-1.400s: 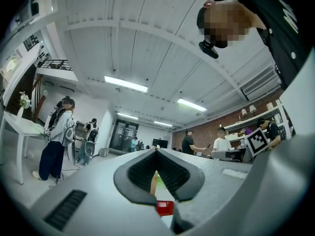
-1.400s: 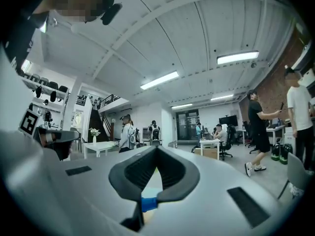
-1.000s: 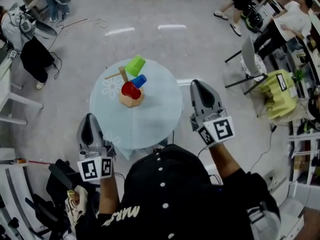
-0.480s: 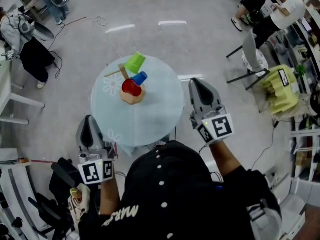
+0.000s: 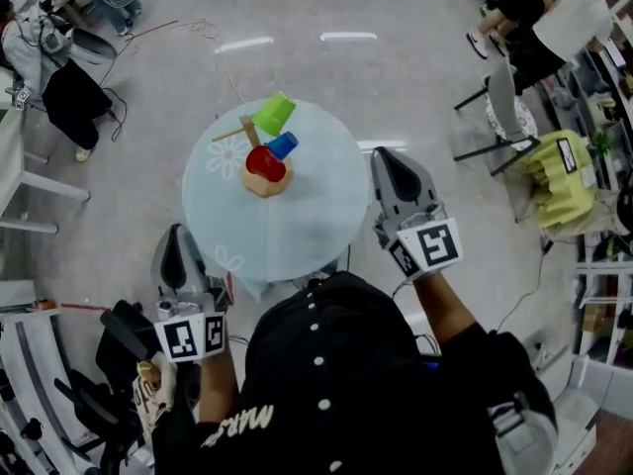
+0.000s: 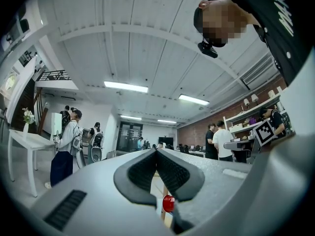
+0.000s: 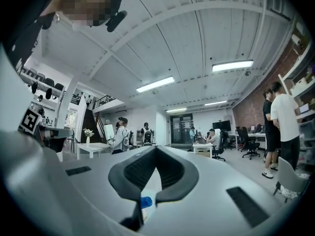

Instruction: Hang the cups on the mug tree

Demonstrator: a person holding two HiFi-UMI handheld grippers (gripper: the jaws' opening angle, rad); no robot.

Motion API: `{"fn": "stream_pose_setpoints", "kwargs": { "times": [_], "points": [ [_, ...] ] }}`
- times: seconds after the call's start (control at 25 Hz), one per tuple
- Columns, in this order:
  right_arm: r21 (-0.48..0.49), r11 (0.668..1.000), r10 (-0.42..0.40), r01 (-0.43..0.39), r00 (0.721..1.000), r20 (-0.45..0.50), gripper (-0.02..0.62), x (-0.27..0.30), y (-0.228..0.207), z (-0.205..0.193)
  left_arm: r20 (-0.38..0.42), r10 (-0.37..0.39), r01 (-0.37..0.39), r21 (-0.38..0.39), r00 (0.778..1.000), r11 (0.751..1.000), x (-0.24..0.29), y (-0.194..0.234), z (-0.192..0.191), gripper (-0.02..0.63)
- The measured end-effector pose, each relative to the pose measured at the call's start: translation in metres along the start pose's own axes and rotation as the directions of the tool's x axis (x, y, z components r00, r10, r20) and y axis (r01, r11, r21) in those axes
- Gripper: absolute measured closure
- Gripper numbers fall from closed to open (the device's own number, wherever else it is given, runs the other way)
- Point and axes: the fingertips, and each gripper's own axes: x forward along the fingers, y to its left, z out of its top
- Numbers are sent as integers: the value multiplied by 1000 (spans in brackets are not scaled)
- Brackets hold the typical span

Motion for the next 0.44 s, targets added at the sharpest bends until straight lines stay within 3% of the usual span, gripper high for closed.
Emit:
{"fn": "stream_pose_setpoints", "kwargs": {
  "times": [0.44],
  "points": [
    [-1, 1000, 10, -10, 1000, 1, 597, 2, -2, -4, -1, -4, 4, 6, 1000, 1000, 2, -4, -3, 612]
  ]
}}
